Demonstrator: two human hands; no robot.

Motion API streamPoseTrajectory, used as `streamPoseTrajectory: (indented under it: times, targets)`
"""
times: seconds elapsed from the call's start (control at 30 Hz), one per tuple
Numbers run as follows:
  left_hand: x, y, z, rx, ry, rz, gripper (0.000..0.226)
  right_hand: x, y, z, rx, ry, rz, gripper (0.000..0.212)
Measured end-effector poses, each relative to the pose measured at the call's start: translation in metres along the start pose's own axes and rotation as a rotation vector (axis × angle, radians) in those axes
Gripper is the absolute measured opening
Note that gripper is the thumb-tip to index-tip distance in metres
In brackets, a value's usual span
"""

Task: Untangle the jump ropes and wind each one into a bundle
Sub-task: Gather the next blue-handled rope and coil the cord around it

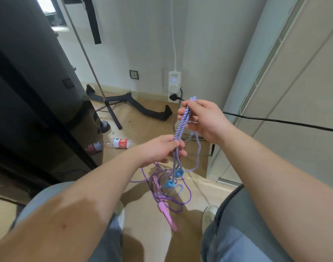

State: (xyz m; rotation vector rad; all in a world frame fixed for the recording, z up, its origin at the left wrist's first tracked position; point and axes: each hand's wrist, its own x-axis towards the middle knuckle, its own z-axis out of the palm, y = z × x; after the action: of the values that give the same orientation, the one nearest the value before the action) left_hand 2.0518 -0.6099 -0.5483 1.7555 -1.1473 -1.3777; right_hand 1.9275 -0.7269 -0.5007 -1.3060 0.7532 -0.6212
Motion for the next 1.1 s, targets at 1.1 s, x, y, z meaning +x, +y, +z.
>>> streamPoseTrajectory:
  times: [1.1]
  targets:
    - [0.014,0.018,-0.017,-0.371,0.62,0.058,0.035,-0.007,0.037,0.002,-0.553,-0.489,0.263,0.013]
